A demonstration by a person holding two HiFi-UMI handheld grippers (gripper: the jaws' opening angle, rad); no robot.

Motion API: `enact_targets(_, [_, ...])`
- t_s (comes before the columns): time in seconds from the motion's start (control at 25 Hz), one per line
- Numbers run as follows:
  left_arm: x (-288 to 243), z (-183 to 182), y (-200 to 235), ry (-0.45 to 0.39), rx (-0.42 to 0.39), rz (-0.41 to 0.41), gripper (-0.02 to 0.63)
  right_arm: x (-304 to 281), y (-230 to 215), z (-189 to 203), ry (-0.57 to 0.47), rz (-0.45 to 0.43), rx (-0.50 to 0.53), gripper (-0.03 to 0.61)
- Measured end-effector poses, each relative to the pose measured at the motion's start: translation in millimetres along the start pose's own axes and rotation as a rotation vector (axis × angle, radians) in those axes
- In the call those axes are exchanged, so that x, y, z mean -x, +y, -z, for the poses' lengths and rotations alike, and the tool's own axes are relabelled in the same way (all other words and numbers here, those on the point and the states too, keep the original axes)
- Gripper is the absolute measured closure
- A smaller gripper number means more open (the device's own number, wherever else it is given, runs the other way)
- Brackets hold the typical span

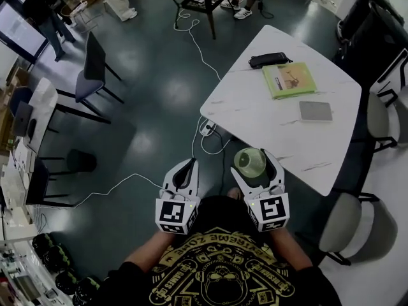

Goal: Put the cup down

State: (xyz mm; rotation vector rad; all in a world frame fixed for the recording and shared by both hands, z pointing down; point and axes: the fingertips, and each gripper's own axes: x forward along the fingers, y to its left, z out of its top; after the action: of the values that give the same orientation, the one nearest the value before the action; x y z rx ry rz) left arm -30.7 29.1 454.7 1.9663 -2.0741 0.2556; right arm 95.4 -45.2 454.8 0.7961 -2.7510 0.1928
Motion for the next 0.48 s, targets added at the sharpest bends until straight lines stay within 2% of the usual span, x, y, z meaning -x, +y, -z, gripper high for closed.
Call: enact_targets(0.48, [-41.8, 1.3, -53.3, 0.036, -0.035, 0.153, 0.606, 31.3, -53.2, 19.2, 0.02, 0.145, -0.059, 0.196])
